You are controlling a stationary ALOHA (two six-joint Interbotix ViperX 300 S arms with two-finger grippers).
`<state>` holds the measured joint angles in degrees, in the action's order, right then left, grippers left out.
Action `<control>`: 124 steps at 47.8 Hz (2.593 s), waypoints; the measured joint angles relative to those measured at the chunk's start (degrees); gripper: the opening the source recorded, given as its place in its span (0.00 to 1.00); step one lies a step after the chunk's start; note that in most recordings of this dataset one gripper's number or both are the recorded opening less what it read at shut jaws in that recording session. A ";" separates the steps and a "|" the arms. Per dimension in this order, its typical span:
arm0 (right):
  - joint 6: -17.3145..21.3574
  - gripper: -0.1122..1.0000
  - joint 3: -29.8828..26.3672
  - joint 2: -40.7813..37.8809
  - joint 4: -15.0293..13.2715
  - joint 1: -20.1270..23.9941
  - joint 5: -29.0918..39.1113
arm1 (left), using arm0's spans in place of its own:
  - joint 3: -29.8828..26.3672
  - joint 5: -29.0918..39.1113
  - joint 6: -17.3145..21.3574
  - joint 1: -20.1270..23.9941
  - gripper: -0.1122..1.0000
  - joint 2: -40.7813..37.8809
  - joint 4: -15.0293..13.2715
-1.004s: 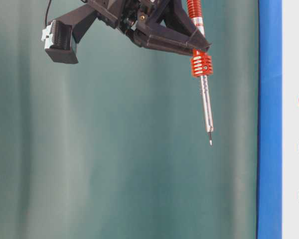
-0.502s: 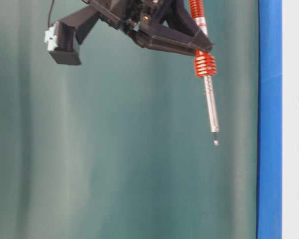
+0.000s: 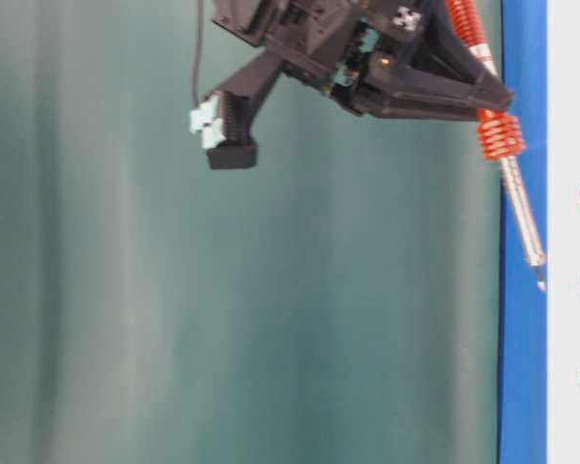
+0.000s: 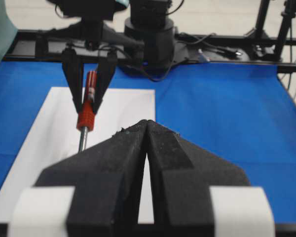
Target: Touch the tip of the soldering iron to the mark.
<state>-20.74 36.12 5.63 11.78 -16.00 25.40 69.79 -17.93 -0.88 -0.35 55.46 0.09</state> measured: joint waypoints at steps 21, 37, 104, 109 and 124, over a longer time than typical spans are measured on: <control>0.00 0.16 0.00 -3.87 0.00 0.00 -2.20 | 0.00 0.00 0.00 0.00 0.10 0.00 0.00; 0.00 0.16 0.00 -4.13 0.00 -0.09 -2.20 | 0.09 0.00 0.00 0.00 0.10 0.00 0.00; 0.09 0.16 0.00 -4.39 0.00 -0.44 -2.29 | 0.09 0.00 0.00 0.00 0.10 0.00 -0.09; 0.09 0.16 0.00 -4.31 0.00 -0.44 -2.20 | 0.09 -0.09 0.00 0.00 0.10 0.00 0.00; 0.09 0.16 -1.14 -3.08 0.00 -0.53 0.44 | 0.09 -0.26 0.00 0.00 0.10 0.00 0.00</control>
<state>-20.65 34.98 2.55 11.78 -16.52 25.84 69.87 -18.19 -0.88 -0.35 55.46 0.09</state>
